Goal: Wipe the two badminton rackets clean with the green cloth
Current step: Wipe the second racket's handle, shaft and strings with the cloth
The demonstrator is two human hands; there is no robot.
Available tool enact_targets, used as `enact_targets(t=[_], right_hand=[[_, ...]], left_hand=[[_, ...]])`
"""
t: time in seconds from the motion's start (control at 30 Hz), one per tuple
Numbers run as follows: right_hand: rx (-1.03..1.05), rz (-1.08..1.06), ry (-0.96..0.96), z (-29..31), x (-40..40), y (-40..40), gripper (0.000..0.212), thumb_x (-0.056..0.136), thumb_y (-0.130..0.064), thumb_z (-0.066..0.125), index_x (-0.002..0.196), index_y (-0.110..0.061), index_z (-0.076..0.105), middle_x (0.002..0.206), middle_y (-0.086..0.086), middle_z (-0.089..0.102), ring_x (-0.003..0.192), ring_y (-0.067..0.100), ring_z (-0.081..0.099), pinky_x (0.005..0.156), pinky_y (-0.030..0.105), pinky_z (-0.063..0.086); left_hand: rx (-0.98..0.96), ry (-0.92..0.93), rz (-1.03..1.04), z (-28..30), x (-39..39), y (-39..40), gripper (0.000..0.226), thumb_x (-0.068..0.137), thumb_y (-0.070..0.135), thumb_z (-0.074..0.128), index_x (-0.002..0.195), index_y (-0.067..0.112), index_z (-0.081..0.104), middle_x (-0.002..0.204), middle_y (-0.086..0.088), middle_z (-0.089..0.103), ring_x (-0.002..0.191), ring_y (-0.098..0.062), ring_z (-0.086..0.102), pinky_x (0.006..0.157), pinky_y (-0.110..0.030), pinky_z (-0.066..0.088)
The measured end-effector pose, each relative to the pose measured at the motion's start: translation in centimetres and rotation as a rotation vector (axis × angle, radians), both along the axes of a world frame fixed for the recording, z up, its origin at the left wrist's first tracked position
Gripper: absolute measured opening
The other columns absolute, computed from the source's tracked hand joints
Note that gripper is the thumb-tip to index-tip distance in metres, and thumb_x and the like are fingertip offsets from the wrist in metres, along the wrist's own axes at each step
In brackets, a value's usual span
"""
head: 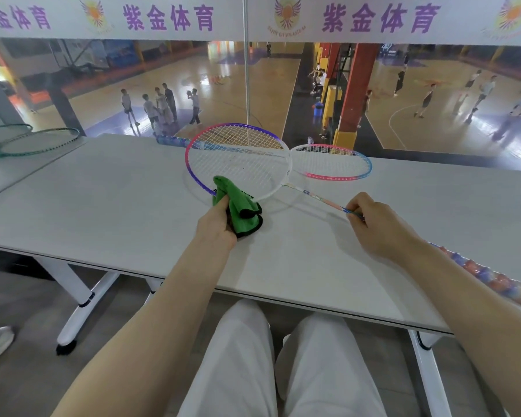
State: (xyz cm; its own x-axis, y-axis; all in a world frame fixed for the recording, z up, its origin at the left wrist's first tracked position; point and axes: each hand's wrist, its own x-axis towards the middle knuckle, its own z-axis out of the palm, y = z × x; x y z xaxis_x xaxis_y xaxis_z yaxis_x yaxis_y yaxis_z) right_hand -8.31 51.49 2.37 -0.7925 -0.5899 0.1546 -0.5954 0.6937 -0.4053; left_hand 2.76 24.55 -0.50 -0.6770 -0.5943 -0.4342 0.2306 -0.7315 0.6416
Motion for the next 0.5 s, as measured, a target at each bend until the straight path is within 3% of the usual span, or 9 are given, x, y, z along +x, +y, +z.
enact_targets(t=[0.17,0.33,0.5], right_hand=[[-0.033,-0.005,0.022,-0.2,-0.2,1.3,0.006,0.100,-0.027,0.044,0.096,-0.028,0.048,0.076,-0.004,0.061,0.067,0.018,0.055,0.062,0.044,0.052],[-0.088,0.012,0.042,0.2,-0.4,2.0,0.004,0.099,-0.023,0.048,0.096,-0.025,0.050,0.075,-0.006,0.061,0.066,0.015,0.054,0.061,0.039,0.048],[-0.110,0.044,0.030,0.5,-1.1,2.4,0.006,0.099,-0.020,0.051,0.094,-0.025,0.052,0.075,-0.004,0.061,0.065,0.019,0.054,0.061,0.041,0.048]], left_hand=[[0.063,0.031,0.057,0.2,-0.2,-2.4,0.011,0.089,0.008,0.066,0.083,0.015,0.072,0.079,-0.007,0.071,0.066,-0.023,0.068,0.065,-0.037,0.056],[-0.067,-0.038,0.063,0.5,-0.1,-4.2,0.003,0.086,0.013,0.071,0.086,0.016,0.073,0.094,-0.008,0.072,0.084,-0.027,0.069,0.086,-0.046,0.057],[-0.104,0.003,0.076,1.1,-0.2,-5.4,0.003,0.084,0.017,0.072,0.087,0.015,0.072,0.086,-0.007,0.066,0.073,-0.024,0.065,0.073,-0.041,0.056]])
